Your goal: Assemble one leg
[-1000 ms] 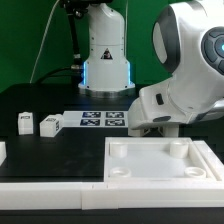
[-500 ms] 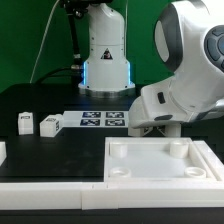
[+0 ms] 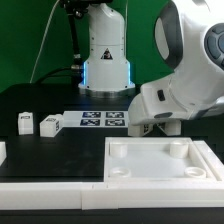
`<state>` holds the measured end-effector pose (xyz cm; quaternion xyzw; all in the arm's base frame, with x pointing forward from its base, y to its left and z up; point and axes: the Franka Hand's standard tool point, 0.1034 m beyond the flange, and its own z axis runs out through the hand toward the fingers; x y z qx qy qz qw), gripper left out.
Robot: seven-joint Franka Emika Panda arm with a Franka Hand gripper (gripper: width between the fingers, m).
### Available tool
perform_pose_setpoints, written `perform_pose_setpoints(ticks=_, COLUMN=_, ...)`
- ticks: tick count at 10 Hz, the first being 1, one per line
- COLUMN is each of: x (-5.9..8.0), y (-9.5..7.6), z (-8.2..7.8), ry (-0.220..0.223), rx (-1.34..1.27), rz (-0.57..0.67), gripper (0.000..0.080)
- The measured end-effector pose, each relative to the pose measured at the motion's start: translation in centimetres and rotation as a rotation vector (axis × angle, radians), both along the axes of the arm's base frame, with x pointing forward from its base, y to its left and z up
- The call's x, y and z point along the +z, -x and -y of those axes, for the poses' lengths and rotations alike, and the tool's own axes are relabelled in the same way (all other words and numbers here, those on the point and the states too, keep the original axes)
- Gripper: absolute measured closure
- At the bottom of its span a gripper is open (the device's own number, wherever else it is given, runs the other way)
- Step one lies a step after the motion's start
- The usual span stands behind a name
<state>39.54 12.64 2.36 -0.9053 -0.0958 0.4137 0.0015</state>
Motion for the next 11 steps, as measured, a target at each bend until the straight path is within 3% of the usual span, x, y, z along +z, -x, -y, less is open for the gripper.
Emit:
perform_pose_setpoints(ticks=4, x=5.0, y=-2.1, z=0.3, ry=0.000, rx=-0.015, rz=0.037, gripper=0.0509)
perform_pose_setpoints(ticks=6, x=4.8, y=-2.1, z=0.3, ry=-0.002, rx=-0.016, rz=0.054, gripper=0.0509)
perform_pose_setpoints(ticks=7, x=4.4, y=-3.6, z=0.0, ry=-0.024, rx=-0.029, rz=0.205, gripper=0.0509)
perform_pose_setpoints(ticks=9, x=4.7, y=-3.2, z=0.3, ry=-0.046, rx=-0.038, rz=0.405, gripper=0.0509)
perform_pose_setpoints(ticks=11, x=4.6, y=-4.0, z=0.3, ry=-0.085, rx=-0.051, rz=0.643, gripper=0.0509)
